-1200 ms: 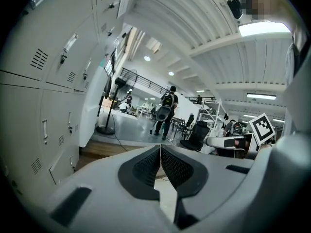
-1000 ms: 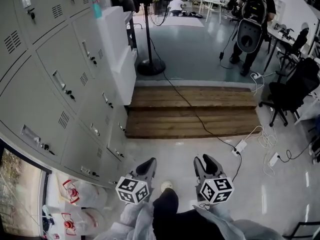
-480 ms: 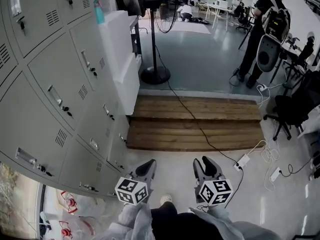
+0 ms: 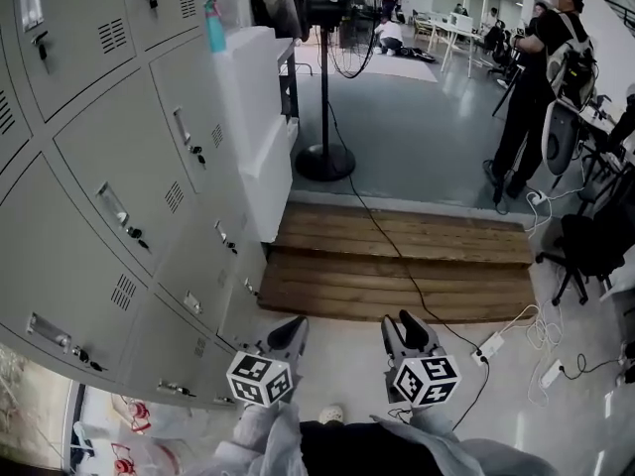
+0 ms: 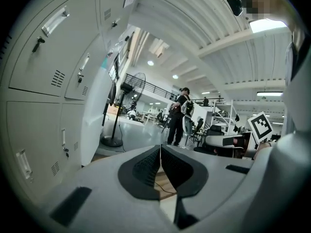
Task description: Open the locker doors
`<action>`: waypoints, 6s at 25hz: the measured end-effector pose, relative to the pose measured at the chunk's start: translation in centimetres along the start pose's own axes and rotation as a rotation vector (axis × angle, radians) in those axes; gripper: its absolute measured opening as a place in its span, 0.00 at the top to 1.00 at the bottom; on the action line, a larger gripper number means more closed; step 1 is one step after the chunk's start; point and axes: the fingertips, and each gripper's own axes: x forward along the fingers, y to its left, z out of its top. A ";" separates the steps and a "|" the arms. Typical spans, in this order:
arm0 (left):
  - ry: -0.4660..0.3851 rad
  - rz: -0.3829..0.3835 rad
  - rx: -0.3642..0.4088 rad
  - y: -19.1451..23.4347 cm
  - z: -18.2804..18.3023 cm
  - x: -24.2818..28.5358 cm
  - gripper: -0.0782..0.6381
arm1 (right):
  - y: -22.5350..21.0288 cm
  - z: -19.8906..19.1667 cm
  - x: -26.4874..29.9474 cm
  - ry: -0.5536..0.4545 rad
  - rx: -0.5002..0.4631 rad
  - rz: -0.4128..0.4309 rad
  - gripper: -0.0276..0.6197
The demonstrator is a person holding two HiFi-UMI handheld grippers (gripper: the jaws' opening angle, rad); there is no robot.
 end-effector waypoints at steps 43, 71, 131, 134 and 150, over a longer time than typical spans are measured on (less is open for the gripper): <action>-0.234 1.109 -0.278 5.9 -4.3 -12.4 0.87 | 15.9 -4.7 18.6 0.385 -0.296 1.092 0.75; -0.278 1.509 -0.561 5.4 -26.6 -26.6 0.88 | 30.9 -32.8 12.9 0.628 -0.488 1.387 0.75; -0.362 1.733 -0.313 27.9 -62.6 -39.6 0.87 | 44.7 -80.8 17.9 0.292 -0.447 1.553 0.75; -0.348 1.746 -0.304 27.5 -62.6 -39.9 0.87 | 45.6 -80.4 17.3 0.258 -0.467 1.573 0.75; -0.333 1.732 -0.263 28.9 -61.1 -40.2 0.88 | 45.2 -79.9 16.3 0.303 -0.463 1.578 0.75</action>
